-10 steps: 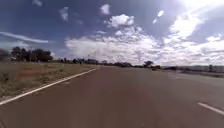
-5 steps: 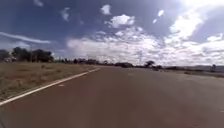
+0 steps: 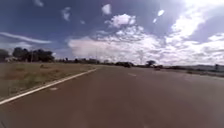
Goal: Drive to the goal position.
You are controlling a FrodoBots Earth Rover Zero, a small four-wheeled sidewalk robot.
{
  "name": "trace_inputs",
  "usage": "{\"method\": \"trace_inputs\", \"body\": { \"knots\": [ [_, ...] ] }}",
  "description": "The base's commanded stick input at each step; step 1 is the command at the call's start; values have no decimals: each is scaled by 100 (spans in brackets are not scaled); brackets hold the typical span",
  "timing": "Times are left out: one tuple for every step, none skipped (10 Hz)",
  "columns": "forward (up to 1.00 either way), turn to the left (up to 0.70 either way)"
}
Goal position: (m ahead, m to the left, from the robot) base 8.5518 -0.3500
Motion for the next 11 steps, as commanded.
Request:
{"method": "trace_inputs", "body": {
  "knots": [
    [100, 0],
    [100, 0],
    [100, 0],
    [100, 0],
    [100, 0],
    [100, 0],
    [100, 0],
    [100, 0],
    [100, 0],
    [100, 0],
    [100, 0]
  ]
}}
